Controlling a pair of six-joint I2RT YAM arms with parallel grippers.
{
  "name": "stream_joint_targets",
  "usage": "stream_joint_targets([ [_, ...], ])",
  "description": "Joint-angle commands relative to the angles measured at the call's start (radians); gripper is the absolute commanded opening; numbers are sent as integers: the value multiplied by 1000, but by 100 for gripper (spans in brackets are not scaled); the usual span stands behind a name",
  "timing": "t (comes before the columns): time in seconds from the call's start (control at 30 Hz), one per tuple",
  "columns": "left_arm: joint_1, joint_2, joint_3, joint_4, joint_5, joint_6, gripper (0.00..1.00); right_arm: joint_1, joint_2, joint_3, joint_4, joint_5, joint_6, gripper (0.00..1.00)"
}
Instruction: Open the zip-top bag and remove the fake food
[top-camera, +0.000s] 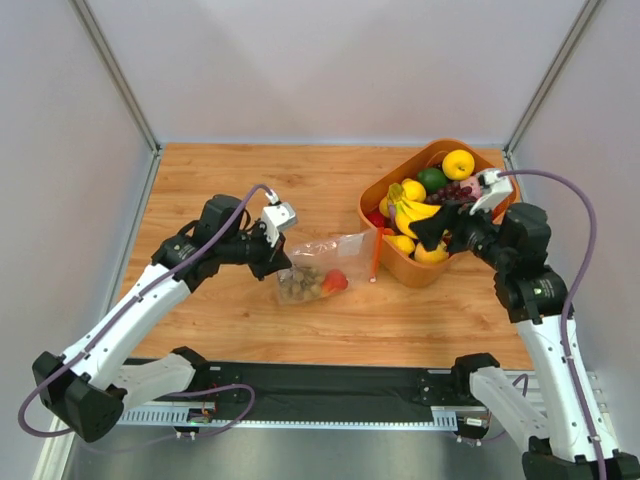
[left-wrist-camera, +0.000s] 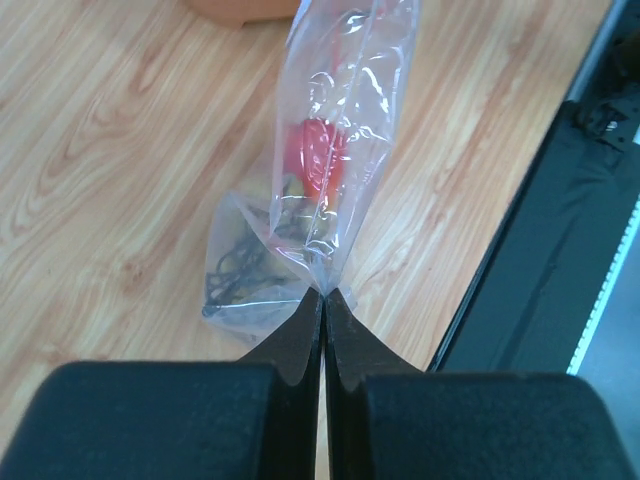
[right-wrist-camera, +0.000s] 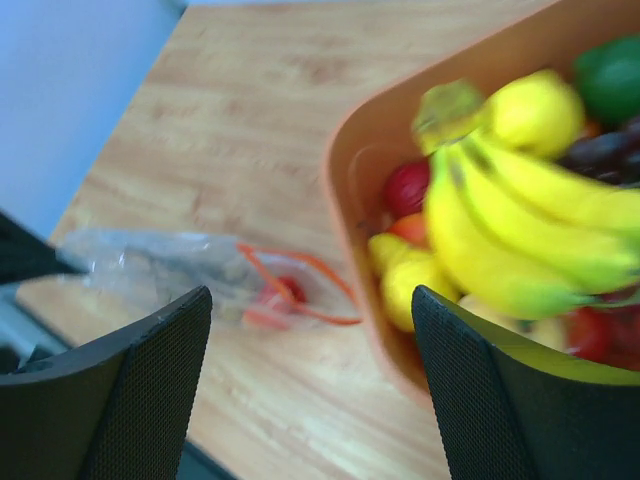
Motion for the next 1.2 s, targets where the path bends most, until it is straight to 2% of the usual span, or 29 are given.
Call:
stream_joint_targets([
  [0.0, -19, -37, -18, 43, 112, 59, 0, 145, -14, -79, 17, -152, -9, 82],
  [0.1, -33, -42, -21, 42, 105, 67, 0, 280, -29, -147, 63, -70, -21, 82],
  [0.2, -36, -29, -18, 34, 96, 67, 0, 352, -24, -214, 135, -47, -8, 80],
  [0.37, -39, -25, -17, 29, 96, 73, 0, 369, 5, -286, 223, 14, 0, 79],
  [0.6, -41, -31, -18, 29, 96, 73, 0, 369, 71, -319, 278, 22, -34, 76],
  [0.7, -41, -26, -17, 29, 89, 71, 0, 369, 78, -339, 318, -16, -12, 65],
  [0.8, -41, -19, -15, 28, 67, 67, 0, 371, 77, -363, 367, -64, 8, 48],
  [0.87, -41, -13, -15, 31, 57, 60, 0, 371, 77, -374, 396, -107, 11, 41],
  [0.97, -41, -2, -14, 35, -5, 42, 0, 374, 86, -374, 399, -139, 15, 22],
  [1.0, -41, 3, -12, 43, -56, 34, 0, 377, 86, -374, 398, -134, 17, 7],
  [1.03, -41, 7, -12, 48, -90, 22, 0, 382, 85, -374, 391, -130, 25, 2],
  [1.17, -41, 20, 5, 58, -234, -25, 46, 411, 57, -362, 353, -20, 95, 0],
])
